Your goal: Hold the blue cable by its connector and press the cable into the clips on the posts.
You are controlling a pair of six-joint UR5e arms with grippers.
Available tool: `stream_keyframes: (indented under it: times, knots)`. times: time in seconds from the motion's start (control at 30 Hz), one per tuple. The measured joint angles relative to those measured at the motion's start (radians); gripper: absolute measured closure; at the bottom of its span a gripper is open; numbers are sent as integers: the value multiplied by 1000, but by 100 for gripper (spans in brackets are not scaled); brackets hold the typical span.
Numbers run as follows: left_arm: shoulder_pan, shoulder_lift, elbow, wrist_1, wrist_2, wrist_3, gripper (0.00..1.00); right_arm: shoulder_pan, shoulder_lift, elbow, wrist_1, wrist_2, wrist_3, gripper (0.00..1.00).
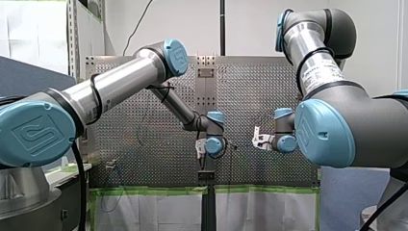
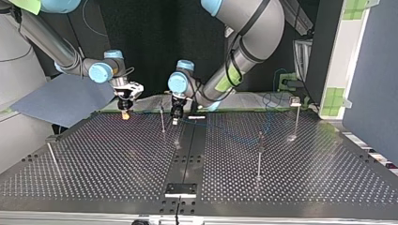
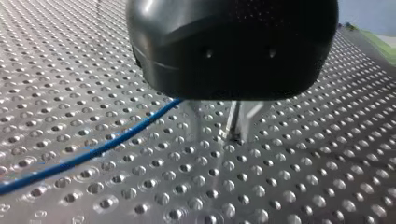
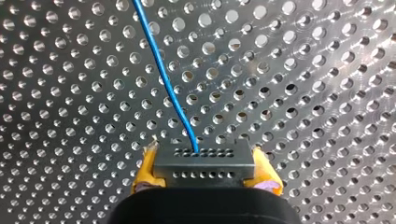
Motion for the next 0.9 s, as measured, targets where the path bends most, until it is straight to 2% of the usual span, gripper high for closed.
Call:
stream_keyframes:
  times: [0.3, 0.53, 0.7, 0.9]
  knots:
    - [1, 1, 0, -32, -45, 71, 0, -9, 0, -1, 1, -3, -2, 100]
    - [-5, 5, 0, -95, -56, 122, 0, -20, 0, -1, 14, -5, -7, 100]
    - [-21, 19, -14, -134, -50, 112, 0, -24, 0, -1, 25, -6, -17, 100]
    - [-48, 74, -72, -195, -53, 100, 0, -26, 1, 0, 29, -7, -32, 100]
